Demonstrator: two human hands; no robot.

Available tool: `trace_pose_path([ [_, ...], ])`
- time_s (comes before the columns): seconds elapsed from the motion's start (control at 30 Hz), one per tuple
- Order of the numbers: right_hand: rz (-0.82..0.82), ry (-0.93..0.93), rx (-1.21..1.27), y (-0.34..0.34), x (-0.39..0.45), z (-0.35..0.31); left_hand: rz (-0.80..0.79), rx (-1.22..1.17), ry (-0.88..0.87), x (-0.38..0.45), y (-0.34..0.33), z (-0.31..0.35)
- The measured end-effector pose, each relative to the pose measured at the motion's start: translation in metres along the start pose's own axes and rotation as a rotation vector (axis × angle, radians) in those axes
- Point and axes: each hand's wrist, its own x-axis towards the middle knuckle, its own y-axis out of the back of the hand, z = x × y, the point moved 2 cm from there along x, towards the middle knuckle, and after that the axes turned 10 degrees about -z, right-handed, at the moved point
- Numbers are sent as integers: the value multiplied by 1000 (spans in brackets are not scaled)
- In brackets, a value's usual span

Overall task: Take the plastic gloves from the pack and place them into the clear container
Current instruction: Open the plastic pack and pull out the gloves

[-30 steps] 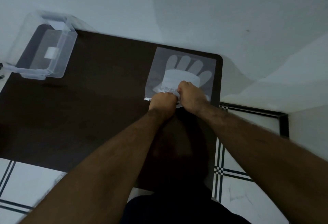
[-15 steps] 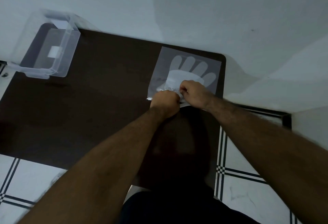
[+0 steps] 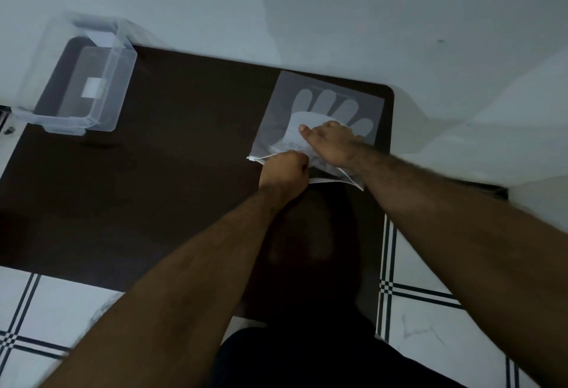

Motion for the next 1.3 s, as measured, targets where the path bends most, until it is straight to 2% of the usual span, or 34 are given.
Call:
trace_pose_path([
  [0.2, -25, 54, -107, 8, -9, -10, -23, 191, -143, -9, -1, 4],
  [0.6, -25, 132, -270, 4, 14, 5, -10, 217, -242, -49, -10, 0],
  [0.73, -47, 135, -291, 2, 24, 9, -49, 249, -248, -78, -18, 3],
  [0.87, -43, 150, -347, 6, 21, 4, -6, 202, -252, -108, -31, 0],
  [1.1, -31, 155, -458, 9, 13, -3, -68, 155, -216, -177, -73, -6],
  [1.3, 79, 204, -520, -15, -26, -20, -64, 137, -156, -218, -89, 5],
])
